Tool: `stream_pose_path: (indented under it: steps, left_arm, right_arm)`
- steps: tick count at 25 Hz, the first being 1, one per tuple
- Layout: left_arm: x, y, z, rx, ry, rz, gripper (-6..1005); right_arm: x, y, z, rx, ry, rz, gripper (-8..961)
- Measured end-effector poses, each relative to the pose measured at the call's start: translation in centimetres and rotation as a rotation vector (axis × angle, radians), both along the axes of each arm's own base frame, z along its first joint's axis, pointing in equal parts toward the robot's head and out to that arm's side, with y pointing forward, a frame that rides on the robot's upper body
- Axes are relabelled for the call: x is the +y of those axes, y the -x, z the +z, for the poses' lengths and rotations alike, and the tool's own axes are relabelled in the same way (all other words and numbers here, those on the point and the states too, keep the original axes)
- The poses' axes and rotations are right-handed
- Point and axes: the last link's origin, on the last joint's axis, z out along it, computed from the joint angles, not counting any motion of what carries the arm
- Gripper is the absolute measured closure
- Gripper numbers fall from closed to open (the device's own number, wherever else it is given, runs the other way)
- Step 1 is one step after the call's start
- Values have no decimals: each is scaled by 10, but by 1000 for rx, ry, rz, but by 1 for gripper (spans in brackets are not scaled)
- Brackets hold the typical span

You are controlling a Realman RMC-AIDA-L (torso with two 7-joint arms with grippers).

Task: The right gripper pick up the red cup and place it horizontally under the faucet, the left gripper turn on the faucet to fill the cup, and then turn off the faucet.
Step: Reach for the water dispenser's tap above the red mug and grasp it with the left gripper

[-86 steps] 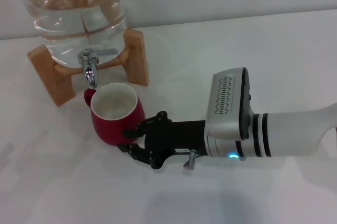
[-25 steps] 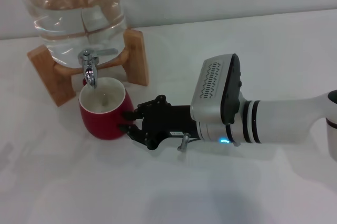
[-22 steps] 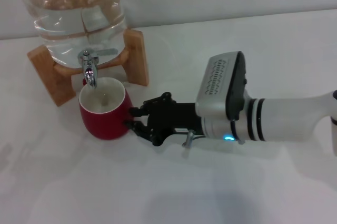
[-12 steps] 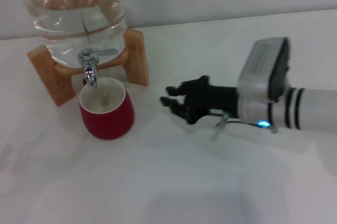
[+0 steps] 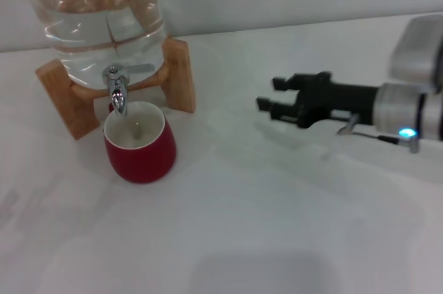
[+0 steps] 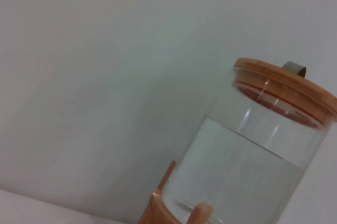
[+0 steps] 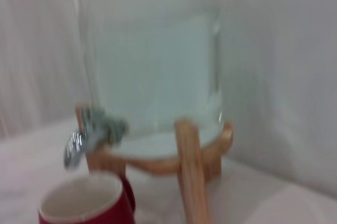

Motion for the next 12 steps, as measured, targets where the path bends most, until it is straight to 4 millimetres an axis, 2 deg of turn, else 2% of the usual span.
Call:
stream_pose_path:
  steps: [1,6,12]
  left_arm:
    - [-1,0,0,0,0,2,123]
    - [-2,0,-1,-2,1,2,123]
    - [1,-1,0,-9,20,-1,123]
  right_arm:
    - [-2,-2,6,29,-8,1,541]
    - [-11,-12,29,84,-51,15,414]
    - [-14,-18,40,95,-58,8,418]
